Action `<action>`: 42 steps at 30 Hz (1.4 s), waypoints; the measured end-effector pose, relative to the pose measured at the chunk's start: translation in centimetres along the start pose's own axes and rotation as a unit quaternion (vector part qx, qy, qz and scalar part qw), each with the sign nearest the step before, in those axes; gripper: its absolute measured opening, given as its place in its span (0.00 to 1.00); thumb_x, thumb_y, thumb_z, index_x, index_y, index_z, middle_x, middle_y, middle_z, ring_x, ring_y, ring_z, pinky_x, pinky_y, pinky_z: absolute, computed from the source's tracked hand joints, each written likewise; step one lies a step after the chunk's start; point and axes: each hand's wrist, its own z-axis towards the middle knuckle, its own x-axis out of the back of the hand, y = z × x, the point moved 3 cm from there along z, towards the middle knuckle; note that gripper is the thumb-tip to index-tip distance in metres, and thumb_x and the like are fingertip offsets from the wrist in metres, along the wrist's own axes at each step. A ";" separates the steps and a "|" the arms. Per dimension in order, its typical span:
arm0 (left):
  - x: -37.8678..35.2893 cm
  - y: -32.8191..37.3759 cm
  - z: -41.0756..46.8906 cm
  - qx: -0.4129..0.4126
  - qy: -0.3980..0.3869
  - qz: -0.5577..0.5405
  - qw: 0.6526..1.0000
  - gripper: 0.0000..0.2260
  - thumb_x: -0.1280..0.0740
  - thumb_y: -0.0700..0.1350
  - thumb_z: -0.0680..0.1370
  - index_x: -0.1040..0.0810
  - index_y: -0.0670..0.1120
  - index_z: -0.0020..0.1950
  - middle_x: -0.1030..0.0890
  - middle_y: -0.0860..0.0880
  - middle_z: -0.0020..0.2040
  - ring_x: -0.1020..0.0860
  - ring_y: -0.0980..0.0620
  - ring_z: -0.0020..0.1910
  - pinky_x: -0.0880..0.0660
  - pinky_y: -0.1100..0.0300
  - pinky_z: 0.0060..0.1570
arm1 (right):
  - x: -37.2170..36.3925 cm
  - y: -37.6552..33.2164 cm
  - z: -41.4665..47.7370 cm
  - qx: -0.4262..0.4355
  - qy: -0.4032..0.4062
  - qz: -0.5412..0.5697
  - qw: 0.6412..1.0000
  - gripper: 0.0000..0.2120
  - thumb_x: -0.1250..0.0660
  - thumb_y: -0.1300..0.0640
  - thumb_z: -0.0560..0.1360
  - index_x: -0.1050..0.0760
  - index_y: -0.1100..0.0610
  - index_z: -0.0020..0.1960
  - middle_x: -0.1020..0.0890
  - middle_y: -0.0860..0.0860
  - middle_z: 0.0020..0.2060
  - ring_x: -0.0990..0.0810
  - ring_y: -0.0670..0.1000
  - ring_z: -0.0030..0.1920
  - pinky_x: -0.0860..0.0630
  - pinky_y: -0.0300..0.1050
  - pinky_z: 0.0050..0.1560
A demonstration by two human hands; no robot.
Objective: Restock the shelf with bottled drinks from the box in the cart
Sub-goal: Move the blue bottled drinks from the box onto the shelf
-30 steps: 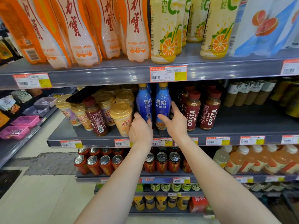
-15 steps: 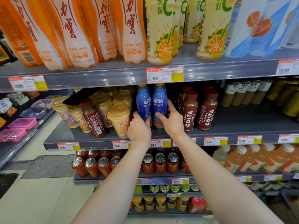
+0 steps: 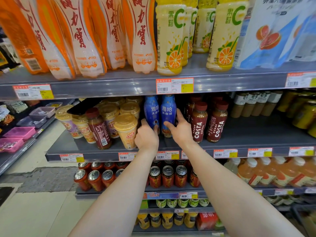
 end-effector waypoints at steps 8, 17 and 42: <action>0.2 0.0 -2.1 -0.011 -0.030 0.006 0.999 0.21 0.33 0.51 0.82 0.32 0.45 0.71 0.22 0.42 0.63 0.19 0.39 0.59 0.23 0.47 0.50 | -0.3 0.1 -2.0 -0.121 0.021 -0.006 0.992 0.37 0.25 0.53 0.76 0.38 0.59 0.79 0.21 0.56 0.68 0.21 0.55 0.66 0.28 0.42 0.62; -0.7 -2.4 -6.9 -0.219 -0.041 0.063 0.973 0.15 0.33 0.47 0.79 0.22 0.44 0.65 0.20 0.44 0.59 0.24 0.41 0.57 0.25 0.46 0.56 | 0.2 -0.5 -9.1 -0.031 0.060 -0.092 0.994 0.19 0.34 0.62 0.79 0.24 0.55 0.70 0.18 0.50 0.63 0.21 0.49 0.62 0.24 0.46 0.65; -16.9 18.5 -47.1 -0.478 -0.305 0.164 0.807 0.10 0.38 0.54 0.76 0.22 0.49 0.49 0.20 0.47 0.47 0.21 0.43 0.50 0.24 0.49 0.48 | 44.9 14.6 -43.3 -0.324 0.070 -0.369 0.868 0.18 0.39 0.57 0.78 0.24 0.51 0.67 0.17 0.53 0.59 0.19 0.58 0.59 0.21 0.52 0.54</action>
